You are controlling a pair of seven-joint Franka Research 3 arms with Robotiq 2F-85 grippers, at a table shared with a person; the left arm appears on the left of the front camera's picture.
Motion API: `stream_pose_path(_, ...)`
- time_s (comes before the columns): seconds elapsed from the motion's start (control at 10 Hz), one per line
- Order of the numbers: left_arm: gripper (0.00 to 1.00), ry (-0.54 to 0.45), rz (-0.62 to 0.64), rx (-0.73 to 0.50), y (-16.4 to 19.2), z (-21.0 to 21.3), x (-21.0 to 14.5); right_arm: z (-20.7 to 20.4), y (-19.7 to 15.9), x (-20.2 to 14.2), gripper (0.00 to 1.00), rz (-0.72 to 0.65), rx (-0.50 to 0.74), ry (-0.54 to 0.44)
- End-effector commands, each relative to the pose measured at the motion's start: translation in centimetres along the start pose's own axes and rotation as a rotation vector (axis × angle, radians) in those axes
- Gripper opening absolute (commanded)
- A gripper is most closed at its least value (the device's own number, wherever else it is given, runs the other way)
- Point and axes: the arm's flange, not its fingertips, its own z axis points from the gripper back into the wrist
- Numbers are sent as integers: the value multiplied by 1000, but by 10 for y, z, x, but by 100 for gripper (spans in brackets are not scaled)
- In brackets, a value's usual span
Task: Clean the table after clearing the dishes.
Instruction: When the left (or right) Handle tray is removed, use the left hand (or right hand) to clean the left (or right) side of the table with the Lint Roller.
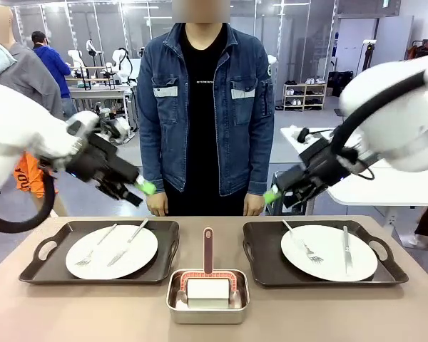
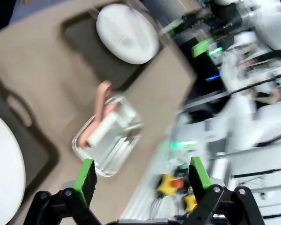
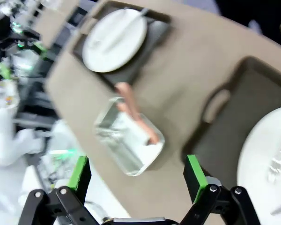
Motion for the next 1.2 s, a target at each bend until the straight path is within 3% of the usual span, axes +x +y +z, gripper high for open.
stream_pose_path(0.0, 100, -74, 191, -287, 44, 27, -4, 11, -38, -8, 100, -216, 277, -19)
stream_pose_path(0.1, 100, -132, 235, -368, 56, 39, -12, 20, -45, -16, 100, -265, 390, -42)
stream_pose_path(0.3, 100, -221, 313, -426, 78, 66, -36, 41, -59, -35, 100, -309, 458, -88)
stream_pose_path(0.4, 100, -235, 308, -434, 78, 95, -52, 71, -69, -49, 100, -316, 447, -106)
stream_pose_path(0.5, 100, -174, 300, -405, 80, 127, -73, 100, -79, -66, 100, -335, 420, -111)
stream_pose_path(0.6, 100, -197, 366, -370, 89, 158, -95, 131, -89, -87, 100, -330, 395, -132)
stream_pose_path(0.8, 100, -283, 465, -298, 105, 232, -150, 203, -122, -145, 100, -403, 309, -250)
stream_pose_path(0.9, 100, -356, 503, -301, 111, 262, -179, 239, -141, -178, 100, -460, 285, -354)
stream_pose_path(1.1, 100, -501, 522, -293, 116, 301, -231, 284, -169, -252, 100, -537, 242, -460)
